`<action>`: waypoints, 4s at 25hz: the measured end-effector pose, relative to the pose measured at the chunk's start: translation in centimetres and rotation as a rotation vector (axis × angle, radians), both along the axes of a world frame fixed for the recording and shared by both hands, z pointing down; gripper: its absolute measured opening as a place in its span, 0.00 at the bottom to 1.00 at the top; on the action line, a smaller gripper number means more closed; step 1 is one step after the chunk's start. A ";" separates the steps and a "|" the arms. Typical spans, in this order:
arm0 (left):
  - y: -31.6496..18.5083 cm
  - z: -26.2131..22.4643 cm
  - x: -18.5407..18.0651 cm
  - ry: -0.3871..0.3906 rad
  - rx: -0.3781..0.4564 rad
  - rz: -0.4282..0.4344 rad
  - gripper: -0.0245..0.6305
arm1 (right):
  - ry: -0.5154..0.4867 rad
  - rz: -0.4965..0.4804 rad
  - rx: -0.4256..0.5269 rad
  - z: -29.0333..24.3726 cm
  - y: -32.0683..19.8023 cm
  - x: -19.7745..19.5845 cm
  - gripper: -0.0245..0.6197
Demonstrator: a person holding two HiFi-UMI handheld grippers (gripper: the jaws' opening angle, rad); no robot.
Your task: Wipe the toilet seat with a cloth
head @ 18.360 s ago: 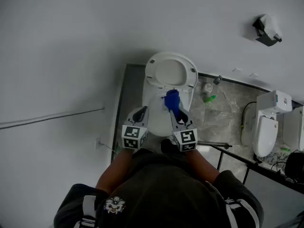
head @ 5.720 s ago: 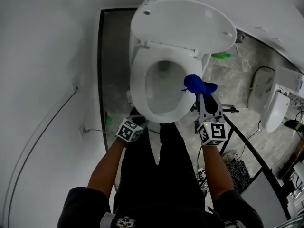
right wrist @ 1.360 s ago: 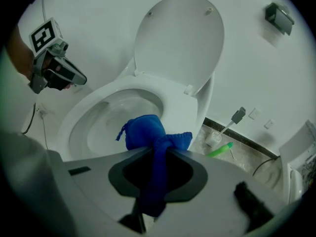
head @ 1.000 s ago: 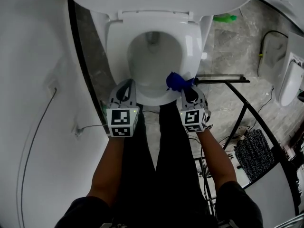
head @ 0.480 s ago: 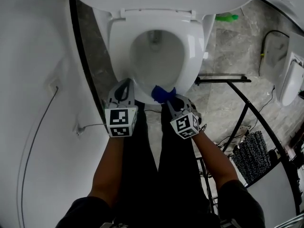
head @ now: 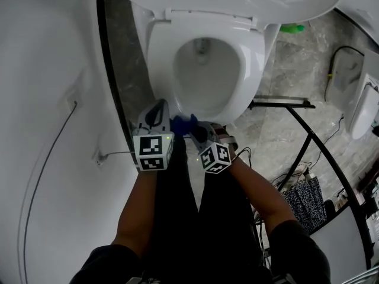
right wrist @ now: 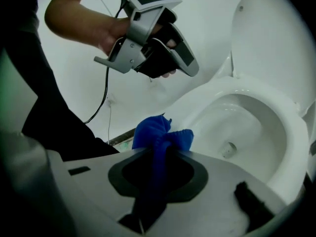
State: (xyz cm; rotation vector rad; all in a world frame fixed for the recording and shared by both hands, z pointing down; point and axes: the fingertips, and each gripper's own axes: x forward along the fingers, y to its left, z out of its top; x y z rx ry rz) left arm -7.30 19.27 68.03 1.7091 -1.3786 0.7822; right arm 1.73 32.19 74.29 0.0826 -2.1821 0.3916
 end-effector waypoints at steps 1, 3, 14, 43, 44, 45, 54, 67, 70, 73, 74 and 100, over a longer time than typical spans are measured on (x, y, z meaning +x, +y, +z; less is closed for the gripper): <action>0.1 -0.1 -0.3 -0.003 0.001 -0.005 0.05 | -0.007 0.016 -0.008 0.0 -0.2 -0.8 0.14; 0.5 -0.1 -1.0 -0.013 -0.001 -0.017 0.05 | -0.021 0.049 -0.019 0.1 -0.9 -2.3 0.14; 1.6 -1.0 -4.5 -0.039 0.001 -0.141 0.05 | -0.107 0.134 -0.003 -0.1 -7.5 -9.1 0.14; 1.9 -1.8 -4.2 -0.030 0.025 -0.090 0.05 | 0.006 0.715 0.030 1.9 -29.2 -3.1 0.14; 1.8 -1.9 -4.0 -0.030 0.027 -0.084 0.05 | 0.019 0.731 0.028 2.2 -29.4 -2.0 0.14; 1.6 -2.1 -3.8 -0.028 0.030 -0.081 0.05 | 0.014 0.739 0.027 2.3 -29.7 -1.1 0.14; 0.8 -2.5 -3.0 -0.032 0.035 -0.064 0.05 | -0.190 0.839 0.098 -4.2 -31.2 1.7 0.14; -6.4 -13.5 -0.6 0.048 0.228 -0.039 0.05 | -0.360 0.977 0.247 -21.6 -28.0 8.2 0.14; -8.9 -18.6 1.4 0.087 0.325 0.012 0.05 | -0.387 0.933 0.373 -27.2 -27.2 9.8 0.14; -10.8 -23.4 2.4 0.088 0.402 0.013 0.05 | -0.425 0.914 0.454 -32.1 -26.7 10.0 0.14; -11.2 -24.9 2.6 0.087 0.423 0.011 0.05 | -0.431 0.914 0.466 -33.5 -26.5 10.0 0.14; -12.1 -44.3 4.5 0.032 0.720 0.153 0.05 | -0.496 0.731 0.710 -51.7 -25.6 7.5 0.14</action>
